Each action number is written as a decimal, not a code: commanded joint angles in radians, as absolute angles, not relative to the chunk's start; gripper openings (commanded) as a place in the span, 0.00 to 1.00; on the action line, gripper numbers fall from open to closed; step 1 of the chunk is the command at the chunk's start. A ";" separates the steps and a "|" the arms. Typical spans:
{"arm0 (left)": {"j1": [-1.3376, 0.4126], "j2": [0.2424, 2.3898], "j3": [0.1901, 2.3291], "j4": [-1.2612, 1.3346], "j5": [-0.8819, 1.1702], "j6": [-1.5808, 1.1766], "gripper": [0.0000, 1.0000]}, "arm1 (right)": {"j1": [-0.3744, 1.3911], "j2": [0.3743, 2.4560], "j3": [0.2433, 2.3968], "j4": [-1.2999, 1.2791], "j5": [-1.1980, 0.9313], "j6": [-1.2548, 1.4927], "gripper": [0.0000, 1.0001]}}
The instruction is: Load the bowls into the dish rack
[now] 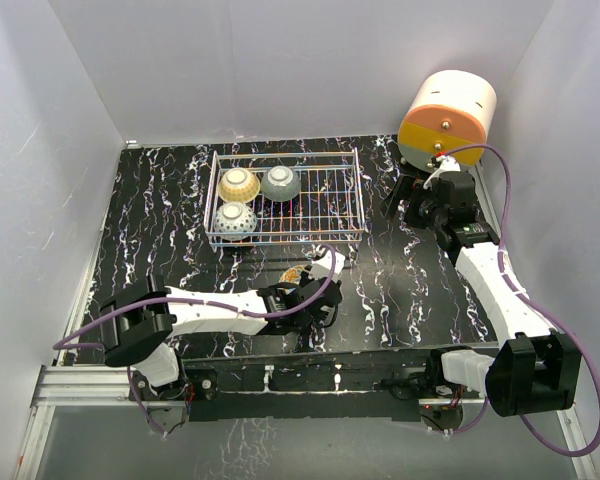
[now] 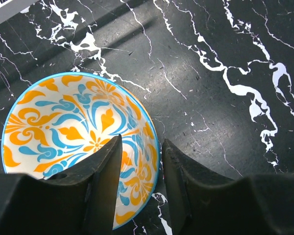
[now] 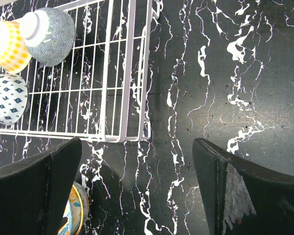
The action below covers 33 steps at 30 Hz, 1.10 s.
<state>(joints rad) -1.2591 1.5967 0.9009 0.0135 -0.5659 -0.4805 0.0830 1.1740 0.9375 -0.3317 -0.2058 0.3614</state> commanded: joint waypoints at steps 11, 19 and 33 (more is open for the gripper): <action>-1.262 1.605 0.927 -0.002 -0.614 -0.485 0.36 | 0.075 1.143 0.931 -0.268 -0.209 0.353 1.00; -1.262 1.624 0.913 0.029 -0.613 -0.472 0.36 | 0.075 1.136 0.930 -0.268 -0.209 0.354 1.00; -1.262 1.587 0.920 0.005 -0.647 -0.462 0.00 | 0.072 1.134 0.929 -0.267 -0.210 0.356 1.00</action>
